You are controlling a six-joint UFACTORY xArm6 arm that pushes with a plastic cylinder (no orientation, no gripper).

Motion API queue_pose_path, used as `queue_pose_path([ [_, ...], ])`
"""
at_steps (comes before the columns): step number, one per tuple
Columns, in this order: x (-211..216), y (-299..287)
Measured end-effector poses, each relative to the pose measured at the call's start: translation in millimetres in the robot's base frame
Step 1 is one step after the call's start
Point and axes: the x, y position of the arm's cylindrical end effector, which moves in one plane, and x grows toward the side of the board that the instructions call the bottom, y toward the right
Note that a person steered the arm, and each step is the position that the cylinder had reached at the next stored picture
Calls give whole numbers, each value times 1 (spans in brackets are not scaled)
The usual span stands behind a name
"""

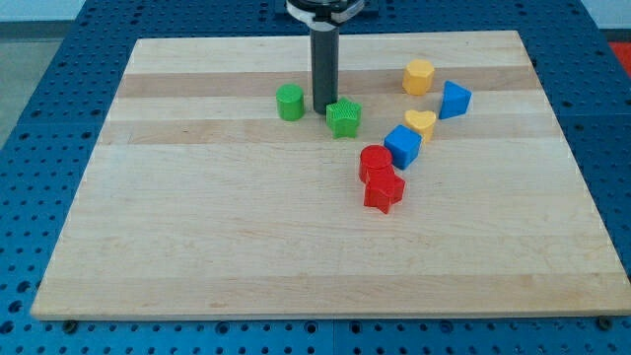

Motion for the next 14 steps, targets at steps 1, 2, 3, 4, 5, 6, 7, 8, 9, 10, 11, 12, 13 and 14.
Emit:
queue_pose_path([
  [1,2,-8],
  [2,7,-23],
  [3,44,-38],
  [4,85,-39],
  [5,84,-38],
  [6,84,-9],
  [7,81,39],
  [8,81,32],
  [9,105,11],
  [10,146,-13],
  [11,196,-28],
  [12,224,18],
  [13,223,106],
  [14,199,178],
])
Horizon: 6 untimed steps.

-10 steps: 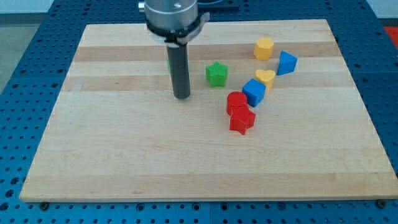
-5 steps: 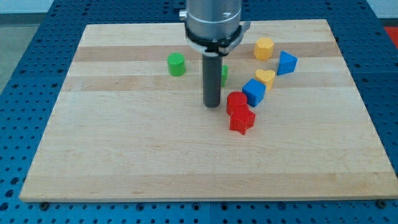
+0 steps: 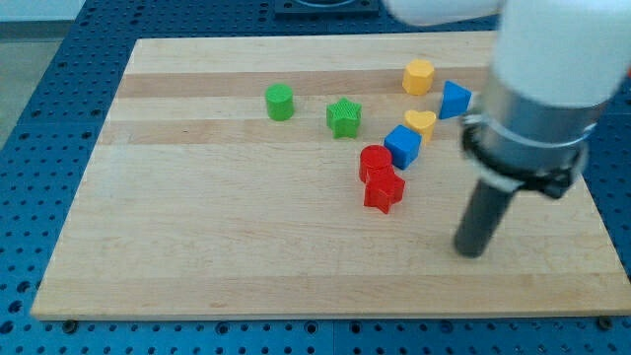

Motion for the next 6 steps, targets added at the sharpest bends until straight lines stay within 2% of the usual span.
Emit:
queue_pose_path([
  [2,-57,19],
  [3,-57,19],
  [6,-55,-116],
])
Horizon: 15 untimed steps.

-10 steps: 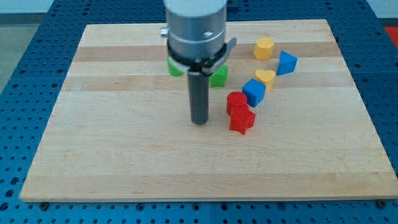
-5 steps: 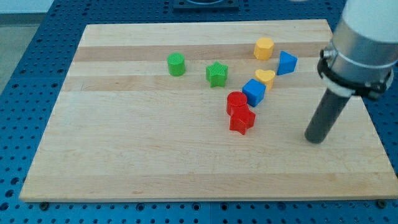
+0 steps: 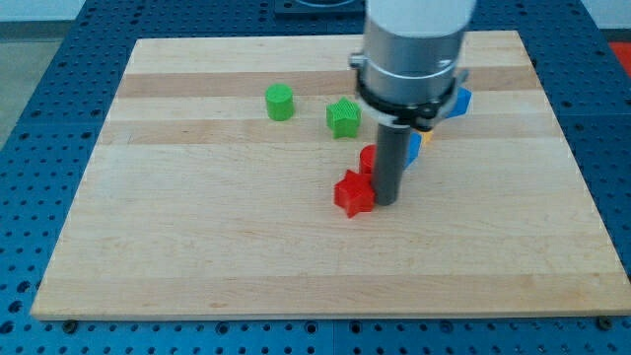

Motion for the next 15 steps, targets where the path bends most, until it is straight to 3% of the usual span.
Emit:
queue_pose_path([
  [2,0,-16],
  [3,40,8],
  [4,48,2],
  [8,9,-89],
  [11,-3,-51],
  [15,-81,-70],
])
